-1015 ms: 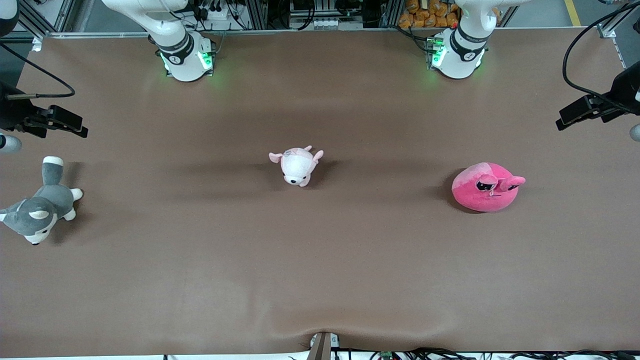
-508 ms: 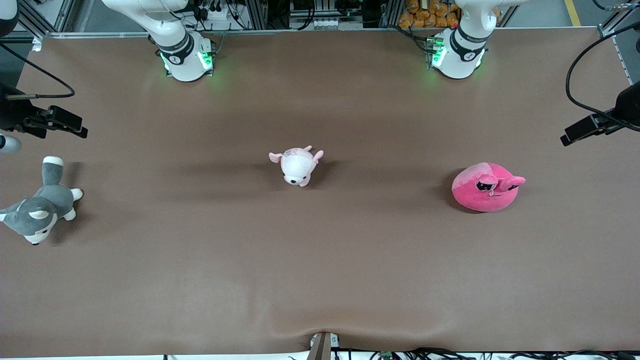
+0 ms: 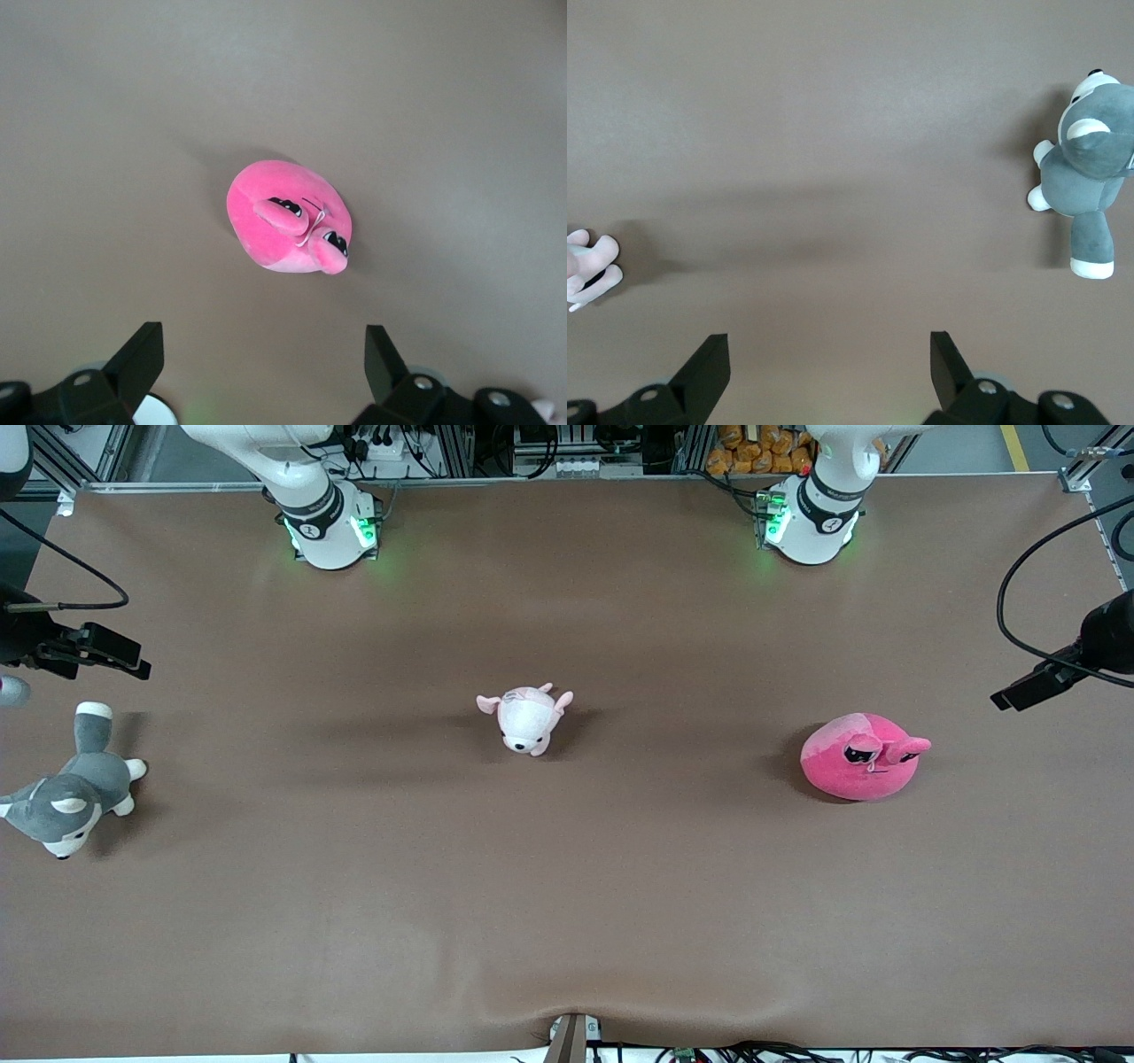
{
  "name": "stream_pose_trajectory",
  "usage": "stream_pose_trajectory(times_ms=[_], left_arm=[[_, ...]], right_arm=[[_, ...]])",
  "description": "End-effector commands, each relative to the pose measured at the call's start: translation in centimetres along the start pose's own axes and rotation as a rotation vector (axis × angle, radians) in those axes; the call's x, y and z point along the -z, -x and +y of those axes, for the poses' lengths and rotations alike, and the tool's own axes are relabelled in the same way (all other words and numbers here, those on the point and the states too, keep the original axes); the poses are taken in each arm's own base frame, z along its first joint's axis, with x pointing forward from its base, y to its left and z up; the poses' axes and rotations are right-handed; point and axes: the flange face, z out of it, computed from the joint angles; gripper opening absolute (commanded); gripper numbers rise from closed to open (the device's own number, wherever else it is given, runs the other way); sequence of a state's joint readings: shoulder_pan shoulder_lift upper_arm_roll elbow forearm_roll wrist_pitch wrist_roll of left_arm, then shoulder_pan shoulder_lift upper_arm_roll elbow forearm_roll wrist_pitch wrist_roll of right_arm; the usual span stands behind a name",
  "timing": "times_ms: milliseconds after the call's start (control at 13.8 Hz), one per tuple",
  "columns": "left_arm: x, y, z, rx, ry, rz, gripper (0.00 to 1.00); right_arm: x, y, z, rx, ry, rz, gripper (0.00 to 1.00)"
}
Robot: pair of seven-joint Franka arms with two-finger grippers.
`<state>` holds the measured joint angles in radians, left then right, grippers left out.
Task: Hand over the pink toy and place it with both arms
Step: 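Move the left gripper toward the pink plush toy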
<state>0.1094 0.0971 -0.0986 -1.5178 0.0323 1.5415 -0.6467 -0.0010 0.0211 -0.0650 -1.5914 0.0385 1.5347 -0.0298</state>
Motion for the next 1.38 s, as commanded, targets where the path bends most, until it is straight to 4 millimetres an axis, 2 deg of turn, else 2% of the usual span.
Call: stream_pose_trajectory(times_ms=[0,290,508,653,943,1305], left_arm=[[-1.1,-0.9,0.5,0.118,-0.003,-0.032,1.0],[-2.7,-1.6,0.9,0.131,-0.024,-0.053,1.0],[-3.4,-1.4,0.9,0.295,-0.039,-0.083,1.0],[-4.5,-1.3,1.4,0.392,-0.022,-0.139,1.0],[-6.5,-3.9,-2.7,0.557,0.076,-0.3,1.0],[-9.6,-4.1,-2.4,0.713,0.03,-0.381,1.0]], right_arm=[[0.2,-0.1,0.0,-0.013,-0.003,0.007,1.0],[0.4,-0.1,0.2,-0.016,-0.003,0.018,1.0],[0.7,-0.2,1.3,-0.035,-0.005,0.034,1.0],[0.4,-0.3,1.1,-0.031,-0.007,0.031,1.0],[0.4,-0.3,0.9,-0.028,-0.009,0.033,1.0],[0.3,-0.3,0.4,-0.019,-0.007,0.031,1.0]])
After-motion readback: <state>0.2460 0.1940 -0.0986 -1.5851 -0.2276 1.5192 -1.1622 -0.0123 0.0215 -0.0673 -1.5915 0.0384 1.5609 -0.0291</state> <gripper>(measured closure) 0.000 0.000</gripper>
